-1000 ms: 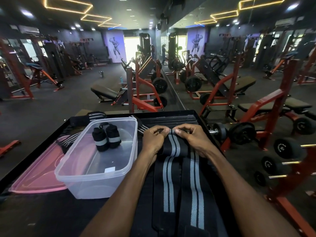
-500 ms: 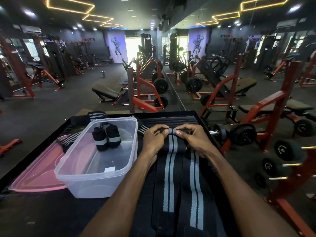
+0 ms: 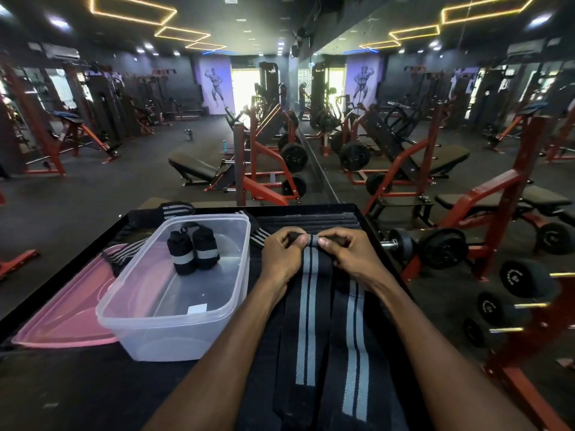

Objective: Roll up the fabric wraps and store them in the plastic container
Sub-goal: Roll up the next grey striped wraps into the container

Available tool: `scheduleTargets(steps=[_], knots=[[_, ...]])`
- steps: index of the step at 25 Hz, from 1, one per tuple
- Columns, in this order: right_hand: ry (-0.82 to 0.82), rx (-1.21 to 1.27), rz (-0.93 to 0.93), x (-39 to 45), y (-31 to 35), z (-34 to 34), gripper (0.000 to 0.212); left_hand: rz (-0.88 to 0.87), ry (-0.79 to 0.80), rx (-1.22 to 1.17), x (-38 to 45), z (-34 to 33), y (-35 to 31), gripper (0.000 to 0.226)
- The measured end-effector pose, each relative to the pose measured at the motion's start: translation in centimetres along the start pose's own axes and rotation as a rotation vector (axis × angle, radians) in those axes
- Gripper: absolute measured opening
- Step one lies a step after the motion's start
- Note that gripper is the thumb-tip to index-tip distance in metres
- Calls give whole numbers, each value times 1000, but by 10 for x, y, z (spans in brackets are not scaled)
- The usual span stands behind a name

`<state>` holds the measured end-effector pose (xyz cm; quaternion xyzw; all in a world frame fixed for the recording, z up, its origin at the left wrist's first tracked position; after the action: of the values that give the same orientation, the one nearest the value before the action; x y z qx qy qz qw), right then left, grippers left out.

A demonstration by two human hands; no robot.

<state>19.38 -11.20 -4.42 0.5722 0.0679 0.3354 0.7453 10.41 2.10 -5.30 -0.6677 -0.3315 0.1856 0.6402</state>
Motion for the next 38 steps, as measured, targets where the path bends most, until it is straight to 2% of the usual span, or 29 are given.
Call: scheduleTargets(steps=[3, 6, 11, 15, 19, 22, 25, 28, 30, 34, 36, 38], knots=[[-71, 38, 63, 1, 5, 6, 21, 62, 73, 21, -2, -6, 3, 14], [-80, 81, 39, 0, 3, 6, 21, 56, 54, 106, -1, -3, 3, 26], [21, 149, -88, 0, -6, -8, 8, -32, -31, 81, 3, 5, -6, 12], [-58, 168, -99, 0, -6, -2, 12, -28, 27, 43, 0, -1, -9, 12], [-66, 244, -110, 0, -9, -5, 17, -4, 31, 154, 2, 1, -6, 33], [4, 224, -91, 0, -6, -15, 9, -71, -38, 179, 4, 10, -12, 21], [6, 86, -77, -2, -3, -15, 8, -101, -20, 215, 2, 8, -17, 14], [-82, 63, -54, -2, -3, -6, 12, 44, 46, 183, -1, 1, -5, 32], [-114, 97, -37, -1, -3, -4, 17, 73, 36, 245, -2, 0, -3, 46], [-60, 122, -74, -3, -4, -11, 16, 4, -36, 287, -2, 8, -14, 26], [-23, 128, -81, -5, -4, -15, 8, -16, -27, 313, -2, 8, -15, 20], [-56, 152, -70, -4, -4, -12, 7, -18, -7, 301, -3, 6, -14, 18]])
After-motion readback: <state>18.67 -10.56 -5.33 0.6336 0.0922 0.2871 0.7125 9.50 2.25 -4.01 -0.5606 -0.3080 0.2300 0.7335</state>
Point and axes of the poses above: each hand's wrist, its own x-axis towards the middle knuckle, its own z-axis out of the back of the hand, y = z × x, the point moved 8 cm from there along x, towards the middle knuckle, and after that the axes turned 10 degrees about -x, right-handed, at the moved point
